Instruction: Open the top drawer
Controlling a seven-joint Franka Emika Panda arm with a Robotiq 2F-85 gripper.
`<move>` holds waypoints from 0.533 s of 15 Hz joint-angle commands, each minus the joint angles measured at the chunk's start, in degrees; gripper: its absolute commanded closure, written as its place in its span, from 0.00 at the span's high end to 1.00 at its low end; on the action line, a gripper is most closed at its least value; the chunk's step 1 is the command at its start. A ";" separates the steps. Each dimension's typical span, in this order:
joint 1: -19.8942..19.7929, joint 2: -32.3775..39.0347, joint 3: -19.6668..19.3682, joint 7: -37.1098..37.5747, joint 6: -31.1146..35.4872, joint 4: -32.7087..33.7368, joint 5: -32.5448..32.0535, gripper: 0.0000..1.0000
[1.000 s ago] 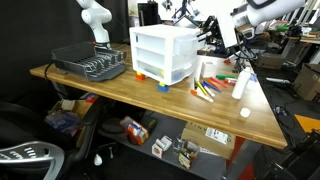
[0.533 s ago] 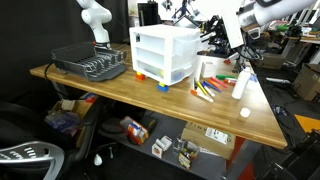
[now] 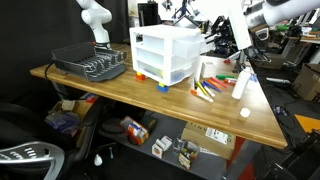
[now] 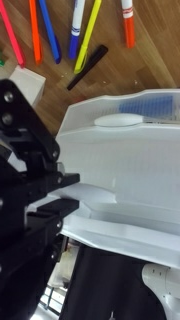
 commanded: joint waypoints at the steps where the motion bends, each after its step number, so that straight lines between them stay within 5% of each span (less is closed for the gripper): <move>1: 0.48 -2.73 -0.50 -0.87 1.22 -2.60 0.00 0.05; 8: 0.12 -5.37 -0.32 -1.00 2.54 -5.21 -0.02 0.05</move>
